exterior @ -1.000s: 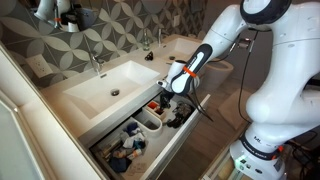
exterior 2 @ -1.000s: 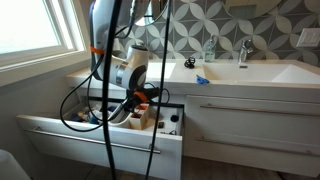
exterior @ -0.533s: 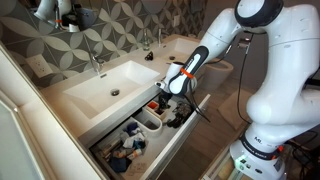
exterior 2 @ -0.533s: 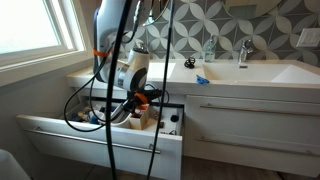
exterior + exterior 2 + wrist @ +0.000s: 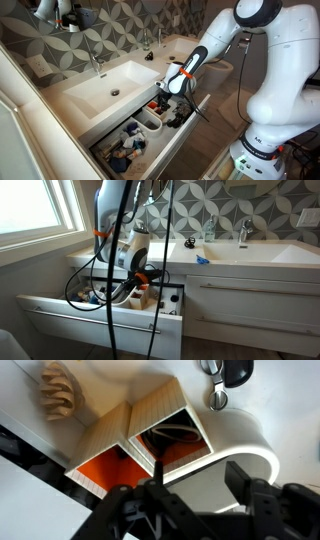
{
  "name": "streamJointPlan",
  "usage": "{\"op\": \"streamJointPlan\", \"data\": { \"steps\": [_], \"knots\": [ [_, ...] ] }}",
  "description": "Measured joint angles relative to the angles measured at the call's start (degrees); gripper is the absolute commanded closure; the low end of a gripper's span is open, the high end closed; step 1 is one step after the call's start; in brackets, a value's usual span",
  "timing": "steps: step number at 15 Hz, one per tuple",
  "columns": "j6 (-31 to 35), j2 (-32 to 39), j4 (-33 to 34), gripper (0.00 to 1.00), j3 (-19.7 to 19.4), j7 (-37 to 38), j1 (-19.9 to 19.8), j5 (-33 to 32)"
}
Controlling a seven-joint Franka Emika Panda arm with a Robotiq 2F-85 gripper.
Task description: Pick up the black hair band on the right side of the open drawer and put it in the first white and orange container in the open drawer from the front of the drawer
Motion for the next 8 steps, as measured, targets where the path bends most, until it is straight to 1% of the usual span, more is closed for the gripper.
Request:
{"op": "streamJointPlan", "data": {
  "steps": [1,3,5,8],
  "knots": [
    [0.00,-0.45,-0.10,0.01,-0.01,0.22,0.00,0.60],
    [-0.31,-2.33,-0.86,0.00,0.09,1.13,-0.12,2.31],
    [-4.09,-6.02,-2.37,0.00,0.44,3.03,-0.34,5.06],
    [-10.74,-13.71,-5.51,0.00,0.26,6.41,0.15,11.08]
  ]
}}
